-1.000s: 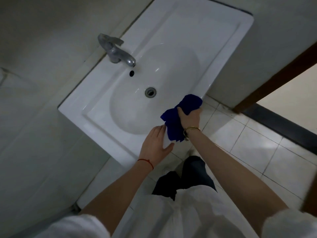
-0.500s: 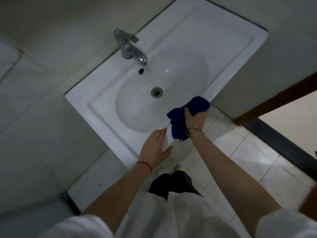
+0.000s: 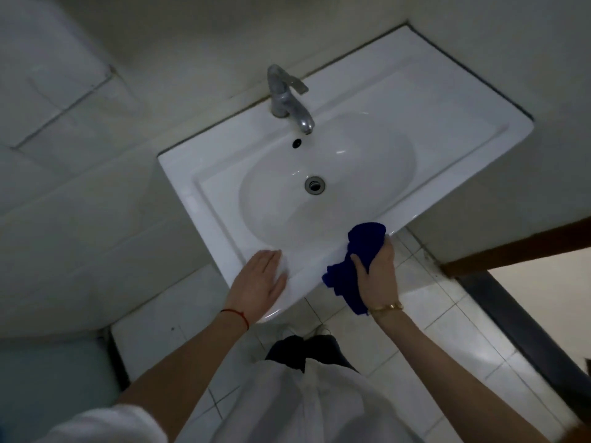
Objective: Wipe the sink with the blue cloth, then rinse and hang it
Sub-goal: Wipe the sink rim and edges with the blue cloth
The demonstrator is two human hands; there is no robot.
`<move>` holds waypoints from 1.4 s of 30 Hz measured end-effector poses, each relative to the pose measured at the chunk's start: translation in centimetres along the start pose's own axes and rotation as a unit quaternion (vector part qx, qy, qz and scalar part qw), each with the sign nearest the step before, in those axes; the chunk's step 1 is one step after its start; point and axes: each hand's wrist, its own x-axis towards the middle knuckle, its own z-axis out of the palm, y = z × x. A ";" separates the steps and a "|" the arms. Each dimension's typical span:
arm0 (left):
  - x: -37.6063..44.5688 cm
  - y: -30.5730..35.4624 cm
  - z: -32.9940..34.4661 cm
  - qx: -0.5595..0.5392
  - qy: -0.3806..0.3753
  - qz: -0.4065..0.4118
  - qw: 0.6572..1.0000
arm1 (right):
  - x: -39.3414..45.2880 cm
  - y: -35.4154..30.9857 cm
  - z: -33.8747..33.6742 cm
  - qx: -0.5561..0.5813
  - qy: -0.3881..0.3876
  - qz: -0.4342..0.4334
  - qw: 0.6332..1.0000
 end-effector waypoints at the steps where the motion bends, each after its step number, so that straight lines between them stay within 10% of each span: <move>1: -0.4 -0.7 -0.3 0.008 0.014 -0.021 1.000 | -0.4 0.0 -0.1 -0.017 -0.033 -0.031 0.999; 6: -2.2 -3.0 -1.5 0.014 0.040 -0.099 0.994 | -1.0 -2.6 1.8 -0.119 -0.270 -0.172 0.940; 11: -2.3 -3.5 -2.1 0.005 0.068 -0.189 0.980 | -0.1 -5.5 8.4 -0.193 -0.348 -0.237 0.886; 22: -1.4 -4.4 -2.0 -0.012 0.070 -0.222 0.972 | -0.2 -2.5 9.2 -0.375 -0.280 -0.345 0.814; 42: 10.0 -9.8 -3.7 -0.031 0.185 -0.375 0.908 | 10.4 -7.4 19.3 -0.215 -0.398 -0.430 0.781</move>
